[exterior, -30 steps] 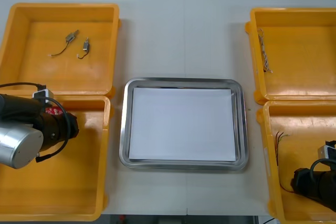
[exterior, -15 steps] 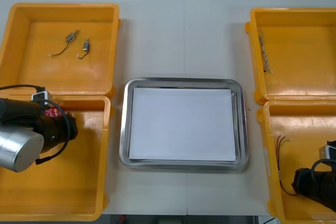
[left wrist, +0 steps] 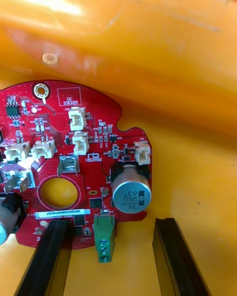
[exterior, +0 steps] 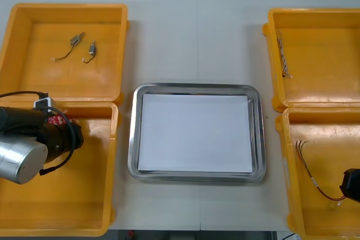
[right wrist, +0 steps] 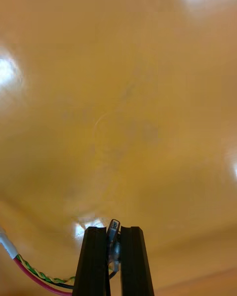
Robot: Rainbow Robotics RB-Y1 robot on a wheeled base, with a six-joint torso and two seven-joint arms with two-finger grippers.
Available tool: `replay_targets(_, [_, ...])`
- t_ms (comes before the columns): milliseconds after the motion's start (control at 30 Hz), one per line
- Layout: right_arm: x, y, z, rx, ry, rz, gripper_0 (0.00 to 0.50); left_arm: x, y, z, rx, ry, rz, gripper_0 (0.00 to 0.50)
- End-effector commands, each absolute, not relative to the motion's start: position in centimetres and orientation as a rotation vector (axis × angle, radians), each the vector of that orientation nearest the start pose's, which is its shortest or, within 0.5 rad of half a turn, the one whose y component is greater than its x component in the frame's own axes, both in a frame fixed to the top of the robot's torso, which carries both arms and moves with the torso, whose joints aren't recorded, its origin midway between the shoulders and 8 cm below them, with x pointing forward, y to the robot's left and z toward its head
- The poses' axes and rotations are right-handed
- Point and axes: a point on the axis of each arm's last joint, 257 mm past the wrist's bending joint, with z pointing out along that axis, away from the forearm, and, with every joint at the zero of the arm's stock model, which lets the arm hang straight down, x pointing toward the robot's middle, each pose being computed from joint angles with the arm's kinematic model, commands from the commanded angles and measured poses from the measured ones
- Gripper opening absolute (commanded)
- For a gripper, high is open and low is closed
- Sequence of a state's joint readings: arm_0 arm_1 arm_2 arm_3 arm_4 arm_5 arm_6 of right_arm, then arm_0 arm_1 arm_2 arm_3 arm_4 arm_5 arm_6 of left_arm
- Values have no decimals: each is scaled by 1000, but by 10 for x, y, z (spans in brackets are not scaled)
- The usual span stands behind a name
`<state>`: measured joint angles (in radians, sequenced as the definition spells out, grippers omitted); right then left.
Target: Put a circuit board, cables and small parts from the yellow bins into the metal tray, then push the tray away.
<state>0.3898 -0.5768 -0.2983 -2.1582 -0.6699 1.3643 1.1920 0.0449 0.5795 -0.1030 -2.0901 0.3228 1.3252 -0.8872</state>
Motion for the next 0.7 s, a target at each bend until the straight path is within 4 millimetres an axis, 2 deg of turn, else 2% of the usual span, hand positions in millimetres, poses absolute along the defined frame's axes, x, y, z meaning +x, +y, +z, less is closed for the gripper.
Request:
replay_targets(33, [312,-435,-280,463,2549,11,0,407,306,-307,-481,2459,-87,66])
replay_targets(67, [314,-440,-276,459,2545,-6,0,407,305,-306,-478,2457,-87,0])
replay_targets(367, [314,-476,-252,428,2542,-148,0,396,303,-293,-468,2482,-62,0])
replay_targets(600, [316,-505,-248,422,2545,-223,0,386,300,-280,-458,2497,-48,0])
replay_targets(700, [318,-510,-250,434,2546,-204,0,380,300,-270,-451,2503,-43,0])
